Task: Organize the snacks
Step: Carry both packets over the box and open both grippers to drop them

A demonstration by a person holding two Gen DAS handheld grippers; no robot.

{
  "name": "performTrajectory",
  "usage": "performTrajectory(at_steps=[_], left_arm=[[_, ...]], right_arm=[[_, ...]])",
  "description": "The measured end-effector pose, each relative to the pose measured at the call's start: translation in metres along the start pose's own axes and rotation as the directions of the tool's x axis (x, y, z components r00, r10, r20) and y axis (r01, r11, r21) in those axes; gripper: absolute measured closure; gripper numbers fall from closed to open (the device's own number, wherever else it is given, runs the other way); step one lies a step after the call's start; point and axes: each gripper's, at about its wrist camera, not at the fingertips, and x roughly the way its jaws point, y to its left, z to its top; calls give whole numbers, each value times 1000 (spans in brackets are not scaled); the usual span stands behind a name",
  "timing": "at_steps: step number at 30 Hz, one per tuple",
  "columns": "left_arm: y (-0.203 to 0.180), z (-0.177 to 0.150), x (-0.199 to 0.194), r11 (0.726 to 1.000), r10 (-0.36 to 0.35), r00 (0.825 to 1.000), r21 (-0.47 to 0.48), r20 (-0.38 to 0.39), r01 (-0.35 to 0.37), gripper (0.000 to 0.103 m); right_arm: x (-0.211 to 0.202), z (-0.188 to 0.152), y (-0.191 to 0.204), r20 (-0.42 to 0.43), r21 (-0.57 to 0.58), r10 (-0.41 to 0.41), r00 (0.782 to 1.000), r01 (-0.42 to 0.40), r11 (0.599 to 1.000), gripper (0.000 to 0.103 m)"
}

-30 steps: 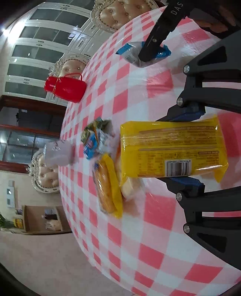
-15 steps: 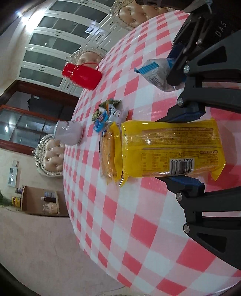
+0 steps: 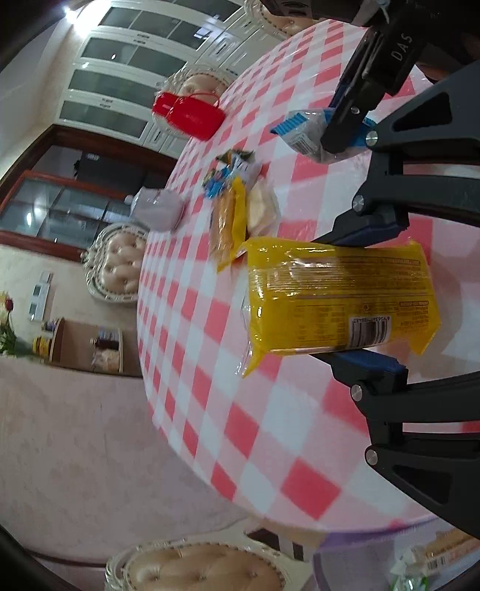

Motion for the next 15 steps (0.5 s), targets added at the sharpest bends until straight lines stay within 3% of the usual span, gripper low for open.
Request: performTrajectory(at_steps=[6,11,15], left_arm=[[35,-1,-26,998,60,998,-29,33,-59,55],[65,-10,-44,993,92,995,-72,32,-89,55],[92,-18,-67,984,159,986,-93,39,-155,55]], right_arm=[[10,-7,35,-35,-74,23,999,-26,997,45],[18,-14,67,-66,-138,84,994,-93,986,45],[26,-22,94,-102,-183,132,986,-149,972,45]])
